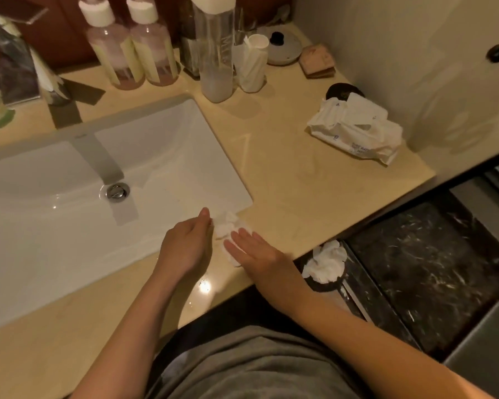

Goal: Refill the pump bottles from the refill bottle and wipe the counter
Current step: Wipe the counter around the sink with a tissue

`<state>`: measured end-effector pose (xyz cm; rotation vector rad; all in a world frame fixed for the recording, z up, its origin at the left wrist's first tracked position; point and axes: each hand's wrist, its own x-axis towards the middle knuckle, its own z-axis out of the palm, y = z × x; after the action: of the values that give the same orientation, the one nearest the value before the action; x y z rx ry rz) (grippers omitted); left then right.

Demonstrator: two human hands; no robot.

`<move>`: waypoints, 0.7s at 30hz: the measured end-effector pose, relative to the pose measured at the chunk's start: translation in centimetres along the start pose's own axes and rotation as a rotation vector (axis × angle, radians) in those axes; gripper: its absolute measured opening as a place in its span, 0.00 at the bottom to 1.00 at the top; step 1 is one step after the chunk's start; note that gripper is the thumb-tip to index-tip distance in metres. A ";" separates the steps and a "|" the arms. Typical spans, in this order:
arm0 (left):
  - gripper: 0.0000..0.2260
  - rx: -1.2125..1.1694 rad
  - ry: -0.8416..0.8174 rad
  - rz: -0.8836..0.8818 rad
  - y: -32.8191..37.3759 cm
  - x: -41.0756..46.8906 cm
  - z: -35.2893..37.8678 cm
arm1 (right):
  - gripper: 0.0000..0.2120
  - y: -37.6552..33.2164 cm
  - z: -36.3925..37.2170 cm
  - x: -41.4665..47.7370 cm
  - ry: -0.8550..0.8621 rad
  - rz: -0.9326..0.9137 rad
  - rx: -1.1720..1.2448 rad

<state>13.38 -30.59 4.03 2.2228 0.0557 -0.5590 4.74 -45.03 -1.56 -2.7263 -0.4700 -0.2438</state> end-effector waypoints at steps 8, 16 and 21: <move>0.23 0.070 -0.029 0.014 -0.4 0.3 0.0 | 0.30 7.5 -4.4 -5.7 -0.202 -0.084 -0.040; 0.24 0.055 -0.049 -0.009 -0.6 0.5 -0.4 | 0.31 13.0 -6.3 -2.9 0.072 0.593 -0.051; 0.23 0.030 -0.037 -0.019 -0.9 0.6 -0.4 | 0.30 8.8 -3.7 0.5 0.133 0.686 0.007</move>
<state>13.91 -29.80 3.34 2.2423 0.0501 -0.6153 7.92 -54.04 -0.91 -2.6552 0.4983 -0.2287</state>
